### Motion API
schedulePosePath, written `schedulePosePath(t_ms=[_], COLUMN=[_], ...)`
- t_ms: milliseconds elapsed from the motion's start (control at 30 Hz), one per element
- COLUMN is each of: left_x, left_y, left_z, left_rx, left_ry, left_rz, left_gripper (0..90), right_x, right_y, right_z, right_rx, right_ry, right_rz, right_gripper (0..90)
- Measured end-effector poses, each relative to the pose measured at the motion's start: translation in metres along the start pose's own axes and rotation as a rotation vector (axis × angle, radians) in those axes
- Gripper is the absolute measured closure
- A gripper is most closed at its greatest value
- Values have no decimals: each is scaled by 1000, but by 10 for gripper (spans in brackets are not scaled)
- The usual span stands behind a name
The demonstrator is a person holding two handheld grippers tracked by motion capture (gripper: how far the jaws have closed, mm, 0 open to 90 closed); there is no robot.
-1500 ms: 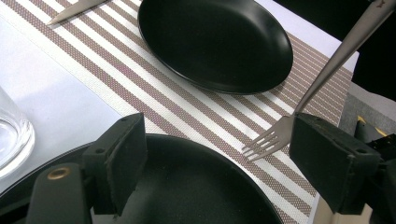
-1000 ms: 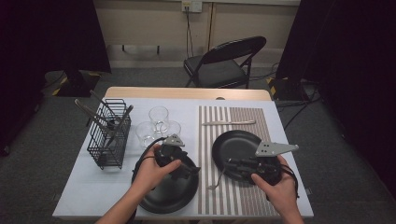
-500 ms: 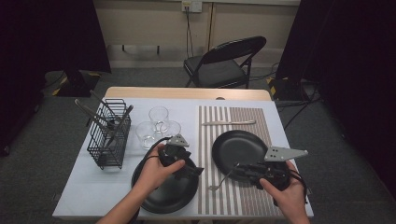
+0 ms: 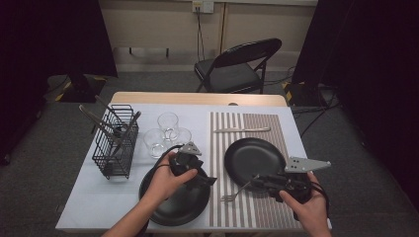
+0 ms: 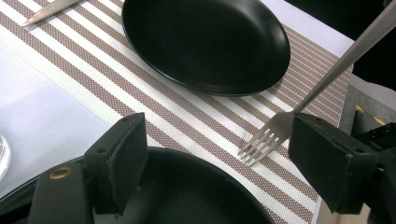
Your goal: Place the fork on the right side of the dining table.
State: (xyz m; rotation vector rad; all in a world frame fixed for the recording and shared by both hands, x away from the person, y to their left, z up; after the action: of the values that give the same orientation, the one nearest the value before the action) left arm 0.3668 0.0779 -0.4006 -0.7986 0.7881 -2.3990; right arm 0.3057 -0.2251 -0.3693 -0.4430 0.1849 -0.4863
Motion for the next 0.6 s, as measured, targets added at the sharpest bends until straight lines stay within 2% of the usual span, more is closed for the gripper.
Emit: schedulePosePath(t_ms=[600], left_x=[1], left_y=[2], left_z=[1], left_rx=[-9], left_ry=[2], left_rz=[4], left_gripper=[198], right_x=[4], right_y=[-4], right_z=[-7], right_rx=[-15], right_ry=[17], right_rz=[-19], right_gripper=[760])
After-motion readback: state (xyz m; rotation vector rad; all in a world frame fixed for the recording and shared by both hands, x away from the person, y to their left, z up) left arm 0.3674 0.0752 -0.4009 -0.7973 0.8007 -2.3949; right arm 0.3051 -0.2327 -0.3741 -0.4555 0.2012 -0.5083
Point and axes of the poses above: each handheld gripper's, and its own axes: y roughly forward along the jaws, z roughly out of its top, x roughly to its right, the point moved 1 cm from there along y, roughly forward along the jaws, and after that the axes turned 11 degrees about -y, right-handed, at the moved point
